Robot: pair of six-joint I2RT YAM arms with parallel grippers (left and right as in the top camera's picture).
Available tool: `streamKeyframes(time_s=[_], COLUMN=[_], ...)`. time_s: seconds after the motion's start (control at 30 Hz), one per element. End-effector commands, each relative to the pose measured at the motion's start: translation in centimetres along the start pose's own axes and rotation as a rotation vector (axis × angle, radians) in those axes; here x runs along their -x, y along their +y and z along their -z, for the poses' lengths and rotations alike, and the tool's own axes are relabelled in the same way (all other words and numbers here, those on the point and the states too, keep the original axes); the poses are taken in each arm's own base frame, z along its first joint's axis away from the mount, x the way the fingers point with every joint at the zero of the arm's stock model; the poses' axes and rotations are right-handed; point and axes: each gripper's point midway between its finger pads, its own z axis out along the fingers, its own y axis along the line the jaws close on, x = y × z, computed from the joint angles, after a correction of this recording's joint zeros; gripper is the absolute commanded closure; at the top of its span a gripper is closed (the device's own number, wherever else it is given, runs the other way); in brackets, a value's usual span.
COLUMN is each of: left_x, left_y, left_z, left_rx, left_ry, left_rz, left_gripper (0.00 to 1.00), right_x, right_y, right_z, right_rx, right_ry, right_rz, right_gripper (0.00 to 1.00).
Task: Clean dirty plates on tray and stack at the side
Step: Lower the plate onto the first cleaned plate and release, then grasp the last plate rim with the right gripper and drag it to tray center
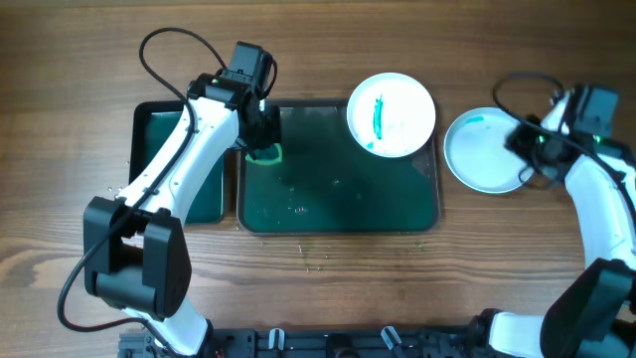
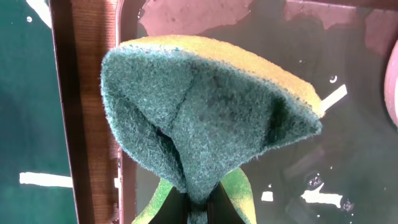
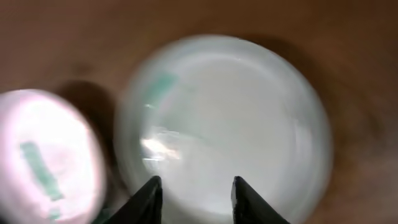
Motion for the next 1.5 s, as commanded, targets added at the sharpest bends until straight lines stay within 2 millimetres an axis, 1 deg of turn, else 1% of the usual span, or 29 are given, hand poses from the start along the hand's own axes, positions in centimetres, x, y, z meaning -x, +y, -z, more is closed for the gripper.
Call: streamKeyframes(time_s=[0.0,0.07,0.13,0.23,0.37,0.47,0.53,0.7,0.73,0.8,0.83,0.87,1.17,1.27,1.37,1.47], left_x=[0.4,0.4,0.4,0.4,0.4,0.4,0.4,0.4,0.4,0.4,0.4,0.4,0.5,0.5,0.5,0.5], left_y=[-0.5,-0.5,-0.5,-0.5,-0.5,-0.5,-0.5,-0.5,-0.5,-0.5,-0.5,-0.5,-0.5,-0.5,-0.5,-0.5], left_z=[0.0,0.0,0.0,0.0,0.0,0.0,0.0,0.0,0.0,0.0,0.0,0.0,0.0,0.0,0.0,0.0], left_rx=[-0.009,-0.009,-0.009,-0.009,-0.009,-0.009,-0.009,-0.01,-0.01,-0.01,-0.01,-0.01,-0.011,-0.011,-0.011,-0.01], left_ry=[-0.009,-0.009,-0.009,-0.009,-0.008,-0.008,-0.008,-0.01,-0.01,-0.01,-0.01,-0.01,-0.012,-0.012,-0.011,-0.011], left_rz=[0.012,0.012,0.012,0.012,0.011,0.012,0.012,0.012,0.012,0.012,0.012,0.012,0.011,0.011,0.011,0.012], left_gripper=[0.96,0.96,0.96,0.96,0.96,0.96,0.96,0.96,0.96,0.96,0.96,0.96,0.96,0.96,0.96,0.96], right_x=[0.5,0.4,0.3,-0.1,-0.4,-0.5,-0.7,-1.6,-1.8,-2.0,-2.0,-2.0,-1.4,-1.9,-3.0,-3.2], right_y=[7.5,10.1,11.9,13.3,12.6,12.2,12.1,12.4,12.5,12.5,12.6,12.7,13.3,13.3,13.0,13.1], right_z=[1.2,1.2,0.7,-1.1,-4.1,-6.2,-7.3,-9.3,-9.7,-10.5,-10.7,-11.0,-11.9,-12.6,-13.6,-13.7], right_rx=[0.195,0.221,0.234,0.221,0.153,0.147,0.154,0.211,0.218,0.229,0.239,0.245,0.259,0.259,0.253,0.263], right_ry=[0.01,0.021,0.047,0.123,0.22,0.24,0.246,0.275,0.281,0.288,0.285,0.281,0.242,0.258,0.291,0.298], right_rz=[0.163,0.215,0.264,0.345,0.391,0.458,0.495,0.569,0.57,0.572,0.573,0.575,0.577,0.578,0.578,0.573], right_gripper=[0.6,0.57,0.56,0.55,0.52,0.52,0.52,0.54,0.56,0.64,0.69,0.7,0.71,0.71,0.72,0.76])
